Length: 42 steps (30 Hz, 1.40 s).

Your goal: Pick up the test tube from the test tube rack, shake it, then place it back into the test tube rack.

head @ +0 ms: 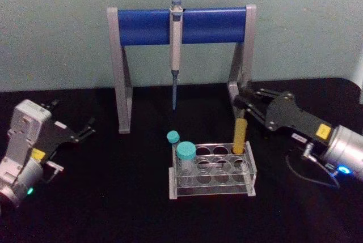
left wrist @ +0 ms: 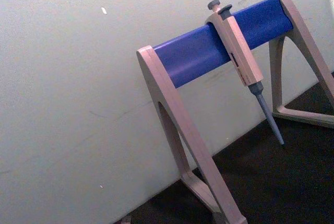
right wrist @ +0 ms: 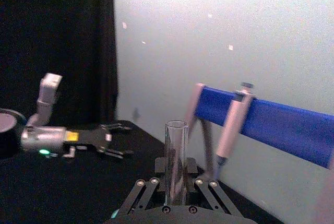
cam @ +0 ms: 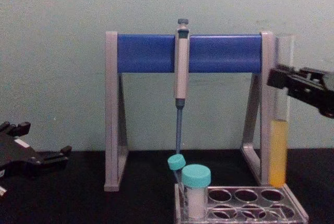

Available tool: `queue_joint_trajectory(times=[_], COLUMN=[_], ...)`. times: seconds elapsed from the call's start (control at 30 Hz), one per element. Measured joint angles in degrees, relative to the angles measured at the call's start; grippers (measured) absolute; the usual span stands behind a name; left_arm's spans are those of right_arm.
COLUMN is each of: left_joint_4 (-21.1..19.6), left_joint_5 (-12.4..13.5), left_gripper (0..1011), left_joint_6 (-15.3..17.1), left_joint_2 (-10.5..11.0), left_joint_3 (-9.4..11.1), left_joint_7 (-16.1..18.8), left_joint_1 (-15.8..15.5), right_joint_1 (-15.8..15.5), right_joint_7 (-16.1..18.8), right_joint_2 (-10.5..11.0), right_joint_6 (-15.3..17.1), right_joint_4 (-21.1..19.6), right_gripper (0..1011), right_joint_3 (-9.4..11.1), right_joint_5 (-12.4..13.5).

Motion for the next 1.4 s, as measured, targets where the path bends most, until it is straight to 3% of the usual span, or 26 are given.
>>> queue_joint_trajectory(times=[0.3,0.5,0.73,1.07,1.13,1.4], left_joint_4=[0.0,0.0,0.0,0.0,0.0,0.0], left_joint_5=[0.0,0.0,0.0,0.0,0.0,0.0], left_gripper=[1001,1001,1001,1001,1001,1001], left_joint_6=[0.0,0.0,0.0,0.0,0.0,0.0], left_joint_2=[0.0,0.0,0.0,0.0,0.0,0.0], left_joint_3=[0.0,0.0,0.0,0.0,0.0,0.0], left_joint_7=[0.0,0.0,0.0,0.0,0.0,0.0], left_joint_1=[0.0,0.0,0.0,0.0,0.0,0.0], right_joint_1=[-1.19,0.67,4.17,5.76,5.62,3.87], right_joint_7=[-4.91,-6.84,-5.52,-0.11,1.75,2.63], right_joint_2=[0.3,-1.84,-5.03,-6.72,-6.35,-4.68], right_joint_6=[-0.68,-1.37,-1.94,-2.42,-2.53,-2.68], right_joint_4=[-0.39,1.62,5.55,7.75,7.77,6.72], right_gripper=[220,221,220,221,221,221], right_joint_3=[1.96,2.24,0.97,-0.6,-1.02,-1.21], right_joint_5=[-2.51,-4.73,-5.7,-2.4,-1.03,0.52])
